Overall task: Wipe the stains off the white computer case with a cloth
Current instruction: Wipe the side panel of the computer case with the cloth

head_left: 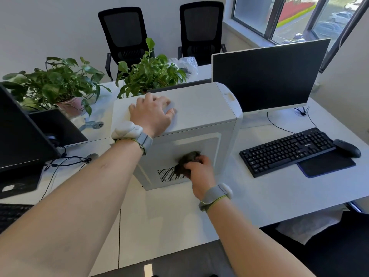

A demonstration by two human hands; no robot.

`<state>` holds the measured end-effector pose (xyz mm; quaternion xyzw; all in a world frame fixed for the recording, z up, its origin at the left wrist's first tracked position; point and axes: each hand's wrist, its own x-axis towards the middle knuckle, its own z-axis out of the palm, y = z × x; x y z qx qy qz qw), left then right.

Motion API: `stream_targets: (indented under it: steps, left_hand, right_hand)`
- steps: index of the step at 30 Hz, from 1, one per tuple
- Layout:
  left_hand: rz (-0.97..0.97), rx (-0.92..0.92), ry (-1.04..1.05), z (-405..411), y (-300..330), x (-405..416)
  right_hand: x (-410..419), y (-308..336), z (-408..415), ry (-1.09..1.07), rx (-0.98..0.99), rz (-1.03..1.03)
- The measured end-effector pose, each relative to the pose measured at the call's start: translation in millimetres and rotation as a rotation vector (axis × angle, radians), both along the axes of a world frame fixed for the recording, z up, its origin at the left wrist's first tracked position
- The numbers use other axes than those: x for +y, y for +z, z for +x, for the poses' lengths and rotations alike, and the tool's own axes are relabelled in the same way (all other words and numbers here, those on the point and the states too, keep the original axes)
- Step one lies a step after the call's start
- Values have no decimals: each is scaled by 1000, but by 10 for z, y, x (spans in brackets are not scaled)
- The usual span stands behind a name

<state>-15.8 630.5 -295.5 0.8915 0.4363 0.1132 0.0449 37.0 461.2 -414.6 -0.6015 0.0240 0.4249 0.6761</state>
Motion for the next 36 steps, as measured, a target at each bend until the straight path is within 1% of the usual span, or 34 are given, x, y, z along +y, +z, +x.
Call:
stream_targets:
  steps: [1,2,4,5,7,9,10,11,12,13,14,16,17,18,19,20,22,23,25,27,29,31,33,35,36]
  left_hand:
    - [-3,-2,1,-4,2,2]
    - [-4,-5,0,-11,4,-1]
    - [-1,-15,6,-7,2,-2]
    - [-4,-19,7,-11,-3,-4]
    - [-4,-27,10,-4,3,4]
    - [-11,-34,19,-1,3,8]
    - [-13,-36,20,-1,-3,2]
    - [-11,-40,21,1,-7,1]
    - [-8,-45,20,2,-10,3]
    - [-6,-49,20,0,-13,4]
    - [-4,-51,22,-1,-10,9]
    - [-5,-51,28,-7,-8,15]
    - [-8,-52,30,-7,-10,15]
    - [-11,-54,30,-7,-16,7]
    - [-10,-59,28,-3,-19,4]
    - [-9,-65,28,2,-18,3]
    - [-10,-75,31,-1,-10,14]
    - [-12,-74,33,-1,-5,15]
    - [-22,-68,35,-8,1,4]
    - [-27,-71,34,-14,3,1]
    - [-30,-70,30,-15,7,3]
    - [-31,-65,30,-9,21,2]
    - [-33,-61,32,-7,26,1]
    - [-37,-59,33,-13,18,-3]
    - [-38,-61,33,-16,17,-6]
  right_hand:
    - [-44,10,-57,60,-34,28]
    - [-112,52,-77,63,-80,37]
    - [-221,166,-18,-31,-216,80]
    - [-269,233,23,-73,-326,131]
    - [-309,276,164,-89,-648,140]
    - [-327,145,304,-32,-998,42]
    - [-336,16,348,13,-1111,-14]
    - [-329,-137,389,49,-1154,-75]
    - [-312,-302,435,80,-1099,-144]
    - [-297,-500,487,90,-980,-227]
    - [-296,-671,547,86,-802,-310]
    - [-350,-1004,681,68,-329,-435]
    - [-394,-1250,744,61,-174,-438]
    - [-433,-1468,776,50,-78,-408]
    - [-456,-1577,789,29,-22,-380]
    - [-483,-1429,714,-21,39,-362]
    - [-442,-1179,590,-137,228,-292]
    - [-388,-1108,574,-143,272,-267]
    - [-264,-994,587,-95,278,-195]
    - [-176,-885,642,-69,198,-200]
    - [-137,-684,651,-92,110,-201]
    - [-168,-436,667,-168,96,-70]
    - [-267,-238,759,-189,88,144]
    - [-414,-109,950,-219,139,318]
    - [-479,-77,1057,-233,171,358]
